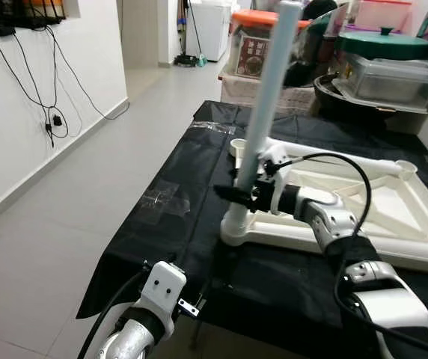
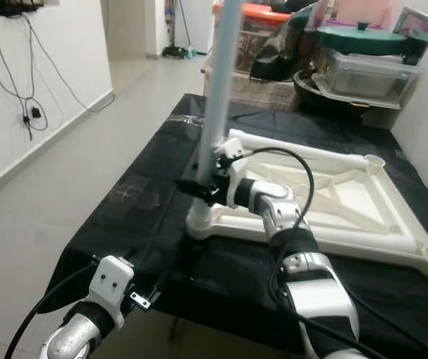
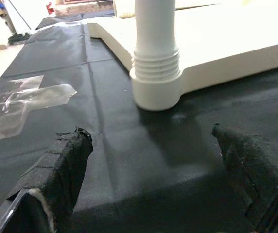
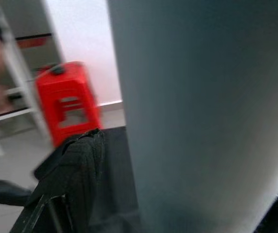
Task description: Building children table
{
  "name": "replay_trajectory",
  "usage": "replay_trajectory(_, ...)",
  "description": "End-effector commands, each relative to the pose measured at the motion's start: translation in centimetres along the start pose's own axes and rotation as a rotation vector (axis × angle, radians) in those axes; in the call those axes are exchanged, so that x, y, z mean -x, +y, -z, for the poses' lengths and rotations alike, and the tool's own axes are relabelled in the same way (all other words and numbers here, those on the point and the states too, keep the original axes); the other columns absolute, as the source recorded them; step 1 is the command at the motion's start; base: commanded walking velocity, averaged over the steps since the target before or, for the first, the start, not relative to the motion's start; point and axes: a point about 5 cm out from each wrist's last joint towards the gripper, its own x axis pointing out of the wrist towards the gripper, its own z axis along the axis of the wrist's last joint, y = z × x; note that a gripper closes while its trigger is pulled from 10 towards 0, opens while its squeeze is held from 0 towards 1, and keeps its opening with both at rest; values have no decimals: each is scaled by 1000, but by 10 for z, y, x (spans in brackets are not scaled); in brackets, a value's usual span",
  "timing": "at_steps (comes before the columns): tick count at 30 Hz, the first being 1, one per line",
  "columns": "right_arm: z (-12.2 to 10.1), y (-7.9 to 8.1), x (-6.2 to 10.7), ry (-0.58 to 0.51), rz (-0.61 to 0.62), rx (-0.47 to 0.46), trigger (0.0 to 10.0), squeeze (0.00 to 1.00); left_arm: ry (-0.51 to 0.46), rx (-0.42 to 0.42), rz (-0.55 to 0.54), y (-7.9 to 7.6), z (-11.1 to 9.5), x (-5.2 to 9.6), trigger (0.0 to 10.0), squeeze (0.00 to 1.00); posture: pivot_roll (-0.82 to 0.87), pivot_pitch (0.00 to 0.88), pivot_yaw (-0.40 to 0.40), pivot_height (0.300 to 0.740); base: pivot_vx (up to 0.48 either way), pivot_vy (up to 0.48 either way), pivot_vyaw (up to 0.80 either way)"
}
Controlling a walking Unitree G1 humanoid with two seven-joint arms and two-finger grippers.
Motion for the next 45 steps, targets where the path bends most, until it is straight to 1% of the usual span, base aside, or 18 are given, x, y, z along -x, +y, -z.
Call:
replay_trajectory(1, 3, 9, -11, 40, -103, 10, 10000, 0, 12, -7, 9, -2, 4, 1, 10000, 0, 272, 0, -132, 740, 0, 0, 0)
replay_trajectory(2, 3, 9, -11, 40, -103, 10, 10000, 0, 12, -7, 9, -2, 4, 1, 10000, 0, 272, 0, -132, 740, 0, 0, 0)
replay_trajectory(3, 1, 12, -15, 39, -145, 15, 0, 0, 12, -6, 9, -2, 5, 2, 10000, 0, 272, 0, -131, 740, 0, 0, 0)
replay_trajectory(10, 3, 14, -20, -9, -130, 16, 0, 0, 14, -5, 10, -3, 6, 3, 10000, 0, 263, 0, -122, 740, 0, 0, 0)
replay_trajectory(13, 13, 4, -15, -39, 102, 14, 0, 0, 15, -3, 11, -3, 7, 3, 10000, 0, 248, 0, -113, 740, 0, 0, 0)
replay_trajectory(14, 17, -6, -9, -47, 310, 6, 0, 0, 15, -2, 12, -3, 7, 3, 10000, 0, 245, 0, -106, 740, 0, 0, 0)
replay_trajectory(16, 17, -6, -9, -47, 310, 6, 0, 0, 15, -2, 12, -3, 7, 3, 10000, 0, 245, 0, -106, 740, 0, 0, 0)
replay_trajectory(17, 27, -26, 14, -33, 757, -1, 0, 0, 17, -1, 12, -2, 7, 4, 10000, 0, 231, 0, -95, 740, 0, 0, 0)
replay_trajectory(20, 38, -33, 36, -25, 1077, -40, 0, 0, 19, 0, 14, -1, 8, 4, 10000, 0, 204, 0, -68, 740, 0, 0, 0)
replay_trajectory(25, 45, -22, 48, -45, 1294, -59, 0, 0, 18, 0, 20, -1, 8, 3, 10000, 0, 196, 0, -63, 740, 0, 0, 0)
replay_trajectory(26, 47, -4, 52, -84, 1465, -91, 0, 0, 15, 0, 24, -1, 7, 2, 10000, 0, 194, 0, -62, 740, 0, 0, 0)
replay_trajectory(33, 53, 18, 33, -91, 1545, -175, 0, 0, 11, 2, 18, -1, 6, 0, 10000, 0, 196, 0, -69, 740, 0, 0, 0)
replay_trajectory(34, 52, 23, 22, -113, 1506, -198, 8157, 0, 9, 3, 17, -1, 6, -1, 10000, 0, 193, 0, -67, 740, 0, 0, 0)
replay_trajectory(35, 52, 23, 22, -113, 1506, -198, 8157, 0, 9, 3, 17, -1, 6, -1, 10000, 0, 193, 0, -67, 740, 0, 0, 0)
replay_trajectory(36, 48, 25, 12, -162, 1419, -198, 10000, 1000, 8, 3, 16, -1, 6, -1, 10000, 0, 192, 0, -73, 740, 0, 0, 0)
replay_trajectory(43, 42, 20, 8, -222, 1286, -173, 10000, 1000, 4, 3, 18, -1, 6, -4, 10000, 0, 190, 0, -76, 740, 0, 0, 0)
replay_trajectory(44, 39, 15, 12, -233, 1247, -168, 10000, 0, 2, 3, 20, 0, 5, -5, 10000, 0, 188, 0, -75, 740, 0, 0, 0)
replay_trajectory(45, 35, 8, 13, -244, 1146, -166, 10000, 0, 0, 2, 21, 0, 5, -6, 10000, 0, 186, 0, -74, 740, 0, 0, 0)
